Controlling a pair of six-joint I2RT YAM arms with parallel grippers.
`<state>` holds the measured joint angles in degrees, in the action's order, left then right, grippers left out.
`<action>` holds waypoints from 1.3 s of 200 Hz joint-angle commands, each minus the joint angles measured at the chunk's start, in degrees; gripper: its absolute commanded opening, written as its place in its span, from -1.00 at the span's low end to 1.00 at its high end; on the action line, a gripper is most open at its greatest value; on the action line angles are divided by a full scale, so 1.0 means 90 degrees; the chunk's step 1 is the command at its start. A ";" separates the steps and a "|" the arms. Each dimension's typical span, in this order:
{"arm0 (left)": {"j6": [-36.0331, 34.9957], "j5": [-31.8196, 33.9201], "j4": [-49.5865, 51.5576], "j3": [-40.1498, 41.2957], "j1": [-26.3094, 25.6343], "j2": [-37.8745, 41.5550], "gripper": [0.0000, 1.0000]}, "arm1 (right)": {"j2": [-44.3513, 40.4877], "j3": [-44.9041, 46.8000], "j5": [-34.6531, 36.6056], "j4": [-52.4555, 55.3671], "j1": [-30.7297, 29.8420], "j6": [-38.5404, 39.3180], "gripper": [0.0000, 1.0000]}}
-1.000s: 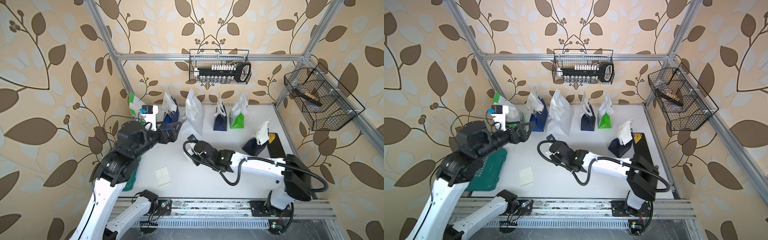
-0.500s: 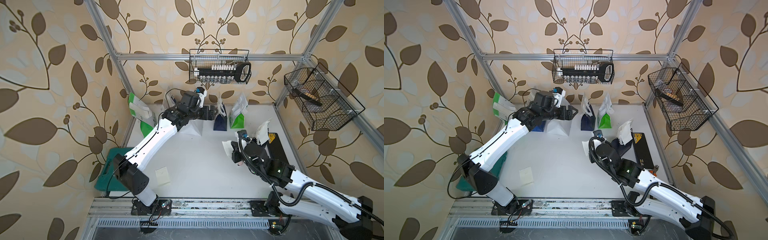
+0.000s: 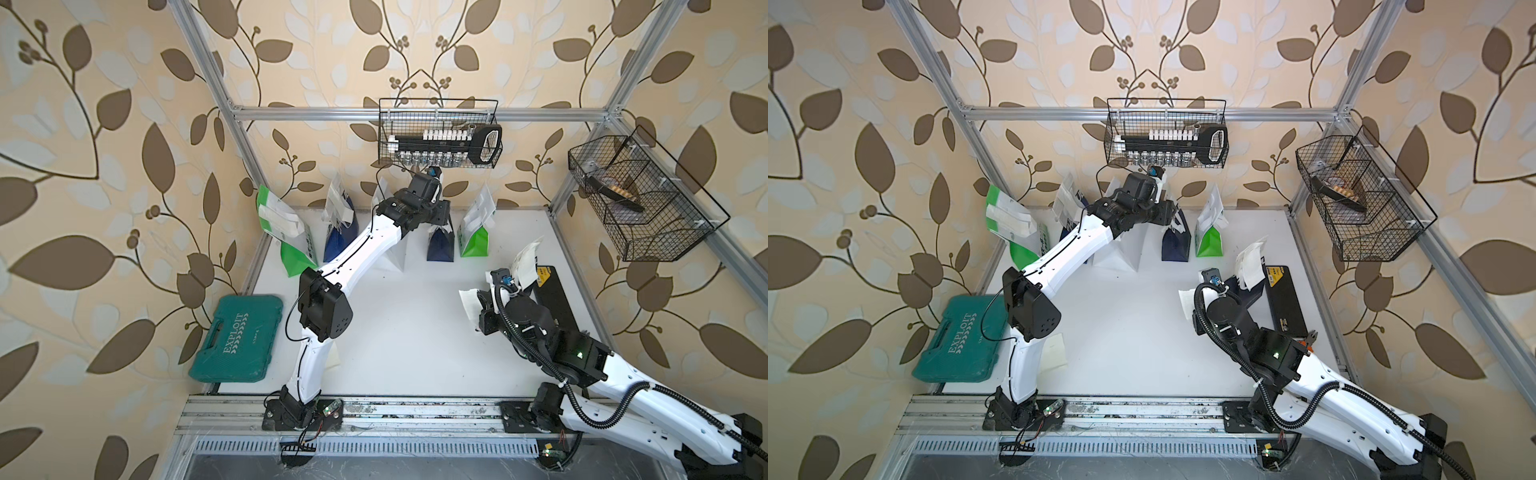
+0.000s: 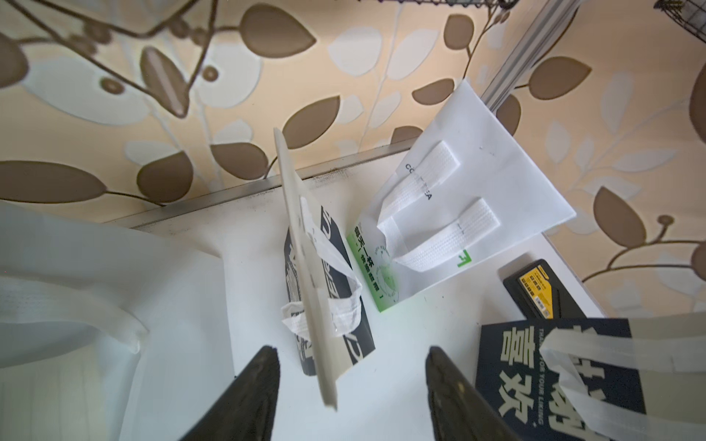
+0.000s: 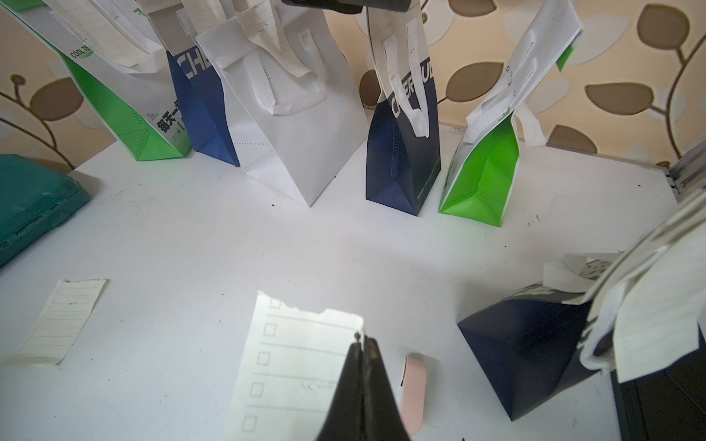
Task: Staple the receipts to the bags
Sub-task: Pick up the takeout bag at the center of the board.
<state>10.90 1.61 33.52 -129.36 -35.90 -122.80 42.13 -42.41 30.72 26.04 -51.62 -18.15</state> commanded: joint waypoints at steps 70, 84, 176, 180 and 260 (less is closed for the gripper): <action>-0.0366 0.0389 0.0163 -0.0466 0.0018 -0.0210 -0.66 | -0.0178 0.0074 0.0124 0.0103 0.0061 0.0008 -1.00; -0.0392 0.0436 0.0072 -0.0368 0.0012 -0.0098 -0.92 | -0.0174 0.0064 0.0169 0.0095 0.0063 -0.0009 -1.00; -0.0465 0.0060 -0.0112 0.1275 -0.0186 0.1822 -1.00 | -0.0108 0.0006 0.0180 0.0078 0.0061 -0.0087 -1.00; -0.0443 0.0038 -0.0079 0.1472 -0.0208 0.1960 -1.00 | -0.0109 0.0006 0.0180 0.0077 0.0067 -0.0099 -1.00; -0.1071 -0.0935 0.0969 0.4269 -0.0379 0.5143 -1.00 | -0.0150 0.0014 -0.0161 -0.0128 0.0054 -0.0102 -1.00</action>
<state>6.07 -2.24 38.61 -96.97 -39.35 -84.82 41.28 -42.37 30.85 26.33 -51.24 -18.63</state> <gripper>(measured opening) 0.048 0.048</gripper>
